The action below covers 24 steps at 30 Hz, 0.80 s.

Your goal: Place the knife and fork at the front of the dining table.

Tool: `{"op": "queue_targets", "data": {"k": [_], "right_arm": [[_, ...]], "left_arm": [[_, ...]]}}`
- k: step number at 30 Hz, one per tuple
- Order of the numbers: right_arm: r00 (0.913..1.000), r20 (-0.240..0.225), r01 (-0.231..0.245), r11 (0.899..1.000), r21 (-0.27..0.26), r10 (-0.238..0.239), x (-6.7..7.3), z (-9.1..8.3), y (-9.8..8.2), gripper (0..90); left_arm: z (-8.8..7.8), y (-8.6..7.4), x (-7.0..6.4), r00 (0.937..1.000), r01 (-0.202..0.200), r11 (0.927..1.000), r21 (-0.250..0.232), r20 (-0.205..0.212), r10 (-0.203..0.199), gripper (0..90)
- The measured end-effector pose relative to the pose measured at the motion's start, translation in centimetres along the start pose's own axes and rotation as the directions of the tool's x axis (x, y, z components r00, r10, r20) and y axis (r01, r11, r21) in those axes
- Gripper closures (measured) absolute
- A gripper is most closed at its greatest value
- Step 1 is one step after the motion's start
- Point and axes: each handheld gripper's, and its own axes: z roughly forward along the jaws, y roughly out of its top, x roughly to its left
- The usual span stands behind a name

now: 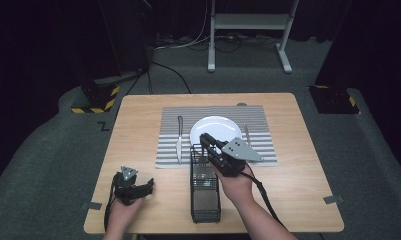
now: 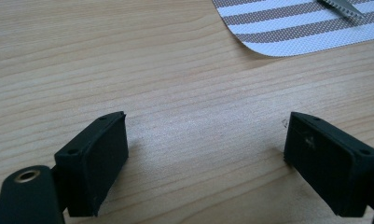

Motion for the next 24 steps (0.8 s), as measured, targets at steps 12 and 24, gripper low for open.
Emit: {"op": "queue_targets", "data": {"k": [12, 24], "right_arm": [[0.9997, 0.007, 0.022, 0.993, -0.114, -0.022, 0.2, -2.7, 3.9, 79.4], [0.9979, 0.06, 0.036, 0.98, -0.197, -0.025, -1.1, -5.2, 7.0, 79.7]], "left_arm": [[0.0, 0.0, 0.0, 1.0, 0.001, 1.0, 0.0, 0.0, -0.001, 13.4], [0.0, 0.0, 0.0, 1.0, 0.001, 1.0, -0.001, 0.001, -0.001, 13.5]]}}
